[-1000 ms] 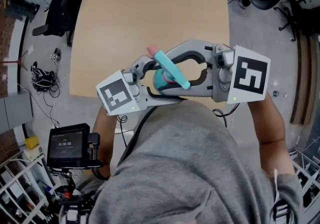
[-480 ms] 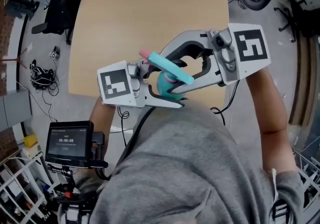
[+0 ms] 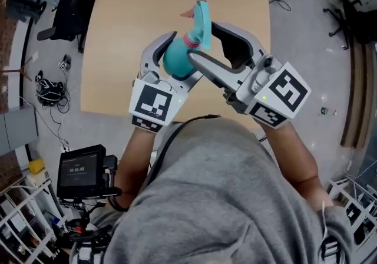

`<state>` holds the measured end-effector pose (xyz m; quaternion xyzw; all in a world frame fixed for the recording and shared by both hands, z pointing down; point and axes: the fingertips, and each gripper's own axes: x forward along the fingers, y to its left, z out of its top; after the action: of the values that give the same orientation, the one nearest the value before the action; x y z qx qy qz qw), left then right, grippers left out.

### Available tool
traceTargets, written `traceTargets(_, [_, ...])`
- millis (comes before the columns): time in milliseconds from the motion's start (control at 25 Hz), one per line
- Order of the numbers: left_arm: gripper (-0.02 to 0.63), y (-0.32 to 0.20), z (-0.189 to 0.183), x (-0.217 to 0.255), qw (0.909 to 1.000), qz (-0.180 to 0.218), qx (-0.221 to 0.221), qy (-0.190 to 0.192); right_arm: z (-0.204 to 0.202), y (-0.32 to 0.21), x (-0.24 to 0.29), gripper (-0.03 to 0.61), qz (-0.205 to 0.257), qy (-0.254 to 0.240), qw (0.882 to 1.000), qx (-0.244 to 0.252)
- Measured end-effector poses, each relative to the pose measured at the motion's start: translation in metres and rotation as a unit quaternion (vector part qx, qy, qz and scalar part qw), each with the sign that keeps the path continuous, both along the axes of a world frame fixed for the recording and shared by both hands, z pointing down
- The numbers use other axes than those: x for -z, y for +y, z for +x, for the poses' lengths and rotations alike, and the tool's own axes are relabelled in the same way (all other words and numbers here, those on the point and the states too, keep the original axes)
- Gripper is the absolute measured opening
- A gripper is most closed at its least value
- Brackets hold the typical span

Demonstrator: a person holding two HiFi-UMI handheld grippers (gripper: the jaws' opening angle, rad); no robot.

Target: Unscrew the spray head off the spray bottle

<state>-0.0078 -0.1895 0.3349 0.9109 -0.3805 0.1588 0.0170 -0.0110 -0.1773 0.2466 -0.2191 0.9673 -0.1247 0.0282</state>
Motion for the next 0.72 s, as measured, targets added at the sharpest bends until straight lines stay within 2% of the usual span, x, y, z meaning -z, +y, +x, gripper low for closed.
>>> traceTargets(80, [0.399, -0.002, 0.005, 0.006, 0.9991, 0.034, 0.016, -0.020, -0.004, -0.004, 0.001, 0.250, -0.001, 0.000, 0.999, -0.034])
traceTargets(160, [0.399, 0.000, 0.011, 0.008, 0.9981, 0.051, 0.019, -0.029, -0.009, -0.007, -0.003, 0.242, -0.008, 0.010, 0.999, -0.048])
traceTargets(200, [0.399, 0.002, 0.013, 0.007, 0.9982, 0.052, 0.016, -0.026, -0.011, -0.007, -0.005, 0.167, -0.011, 0.016, 0.999, -0.044])
traceTargets(280, [0.399, 0.005, 0.016, 0.005, 0.9984, 0.054, 0.003, -0.014, -0.013, -0.005, -0.008, 0.160, -0.009, 0.027, 0.999, -0.028])
traceTargets(360, [0.399, 0.009, 0.019, 0.005, 0.9976, 0.064, -0.028, -0.002, -0.014, 0.001, -0.009, 0.152, 0.005, 0.039, 0.999, 0.002])
traceTargets(440, [0.399, 0.017, 0.024, 0.005, 0.9945, 0.068, -0.076, 0.025, -0.016, 0.011, -0.009, 0.144, 0.023, 0.049, 0.998, 0.045])
traceTargets(520, [0.399, 0.027, 0.029, 0.000, 0.9890, 0.060, -0.124, 0.053, -0.016, 0.019, -0.004, 0.143, 0.045, 0.048, 0.994, 0.086])
traceTargets(600, [0.399, 0.036, 0.032, -0.008, 0.9835, 0.050, -0.163, 0.062, -0.013, 0.021, 0.005, 0.143, 0.067, 0.049, 0.990, 0.115])
traceTargets(720, [0.399, 0.044, 0.030, -0.026, 0.9806, 0.032, -0.179, 0.073, -0.006, 0.019, 0.014, 0.143, 0.068, 0.047, 0.988, 0.133])
